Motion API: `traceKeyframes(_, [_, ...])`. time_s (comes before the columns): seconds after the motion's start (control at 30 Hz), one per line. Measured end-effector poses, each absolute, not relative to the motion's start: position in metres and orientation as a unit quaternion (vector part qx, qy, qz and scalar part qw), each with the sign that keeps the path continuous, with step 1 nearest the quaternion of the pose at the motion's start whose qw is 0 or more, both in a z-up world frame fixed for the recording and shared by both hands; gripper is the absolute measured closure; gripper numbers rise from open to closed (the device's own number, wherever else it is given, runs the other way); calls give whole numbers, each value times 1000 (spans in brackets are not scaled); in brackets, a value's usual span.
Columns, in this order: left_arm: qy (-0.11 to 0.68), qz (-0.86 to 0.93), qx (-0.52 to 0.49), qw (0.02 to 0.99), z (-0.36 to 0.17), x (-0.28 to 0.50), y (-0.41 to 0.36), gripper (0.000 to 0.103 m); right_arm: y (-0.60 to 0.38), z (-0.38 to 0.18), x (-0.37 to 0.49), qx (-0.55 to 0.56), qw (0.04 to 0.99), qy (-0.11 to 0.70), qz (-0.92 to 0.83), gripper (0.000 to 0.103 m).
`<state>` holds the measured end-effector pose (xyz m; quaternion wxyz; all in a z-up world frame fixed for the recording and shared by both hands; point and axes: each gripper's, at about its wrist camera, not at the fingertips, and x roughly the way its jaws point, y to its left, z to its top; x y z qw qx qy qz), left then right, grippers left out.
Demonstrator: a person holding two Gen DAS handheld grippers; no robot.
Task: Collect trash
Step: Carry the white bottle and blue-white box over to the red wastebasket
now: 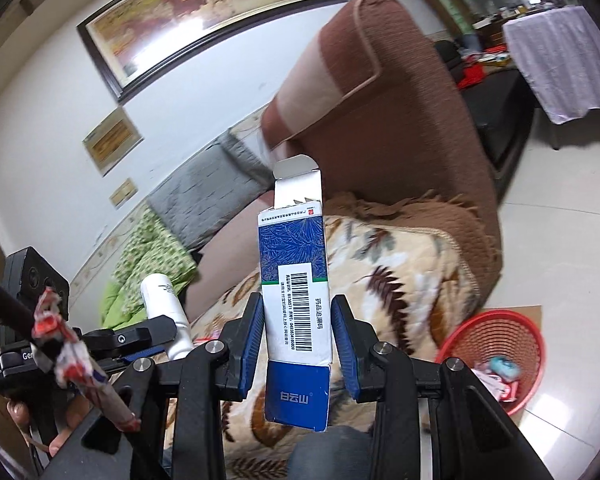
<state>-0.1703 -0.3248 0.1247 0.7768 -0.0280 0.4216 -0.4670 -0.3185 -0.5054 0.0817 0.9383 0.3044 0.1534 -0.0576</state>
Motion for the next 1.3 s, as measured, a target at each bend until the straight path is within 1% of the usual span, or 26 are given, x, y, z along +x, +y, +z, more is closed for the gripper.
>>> traceKeyframes(0.23, [433, -491, 4, 756, 108, -180, -367, 70, -530, 62, -334, 315, 927, 174, -106, 66])
traceKeyframes(0.5, [458, -509, 35, 728, 74, -183, -412, 70, -557, 40, -343, 344, 910, 182, -141, 66])
traceKeyframes(1.3, [513, -497, 69, 696, 0, -163, -480, 70, -602, -20, -340, 386, 874, 223, -194, 66])
